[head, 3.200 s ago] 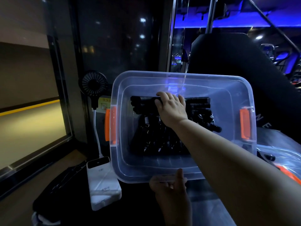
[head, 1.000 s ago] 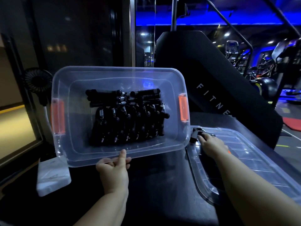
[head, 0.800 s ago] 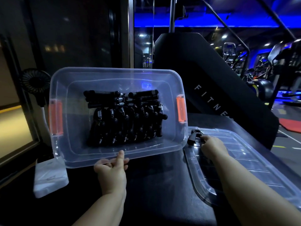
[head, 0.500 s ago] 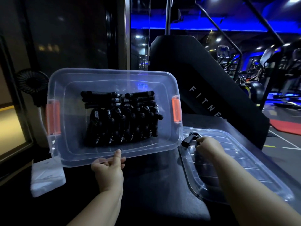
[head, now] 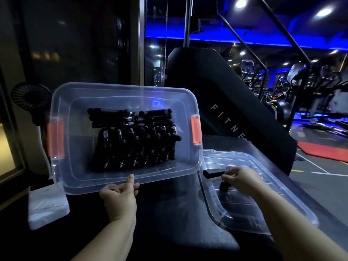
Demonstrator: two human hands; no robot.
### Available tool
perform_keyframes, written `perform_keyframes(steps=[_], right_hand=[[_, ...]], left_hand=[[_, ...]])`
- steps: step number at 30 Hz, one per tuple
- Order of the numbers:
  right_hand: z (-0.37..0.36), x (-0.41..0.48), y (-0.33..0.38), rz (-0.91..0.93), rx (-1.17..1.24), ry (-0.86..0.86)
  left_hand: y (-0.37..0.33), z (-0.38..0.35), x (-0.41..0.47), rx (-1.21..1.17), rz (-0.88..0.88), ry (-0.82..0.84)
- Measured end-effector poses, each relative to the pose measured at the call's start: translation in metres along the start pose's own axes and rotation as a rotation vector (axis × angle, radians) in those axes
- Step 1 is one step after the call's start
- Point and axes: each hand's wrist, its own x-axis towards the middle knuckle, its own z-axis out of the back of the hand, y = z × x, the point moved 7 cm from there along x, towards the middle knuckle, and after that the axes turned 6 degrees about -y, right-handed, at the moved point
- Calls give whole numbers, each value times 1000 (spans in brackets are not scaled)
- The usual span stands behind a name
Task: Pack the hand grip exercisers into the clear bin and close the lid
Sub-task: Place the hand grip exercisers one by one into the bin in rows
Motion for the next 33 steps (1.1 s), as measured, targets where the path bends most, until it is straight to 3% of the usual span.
perform_keyframes(steps=[3, 8, 12, 19, 33], right_hand=[[6, 1, -6, -92, -53, -142], [-9, -3, -22, -335, -111, -32], [-10, -2, -22, -314, -149, -9], [0, -13, -16, -331, 31, 4], [10, -28, -14, -249, 1124, -182]], left_hand=[[-1, -1, 0, 2, -2, 4], [0, 1, 0, 10, -2, -8], [-1, 1, 0, 14, -11, -14], [-2, 0, -1, 11, -9, -2], [-4, 0, -4, 7, 3, -12]])
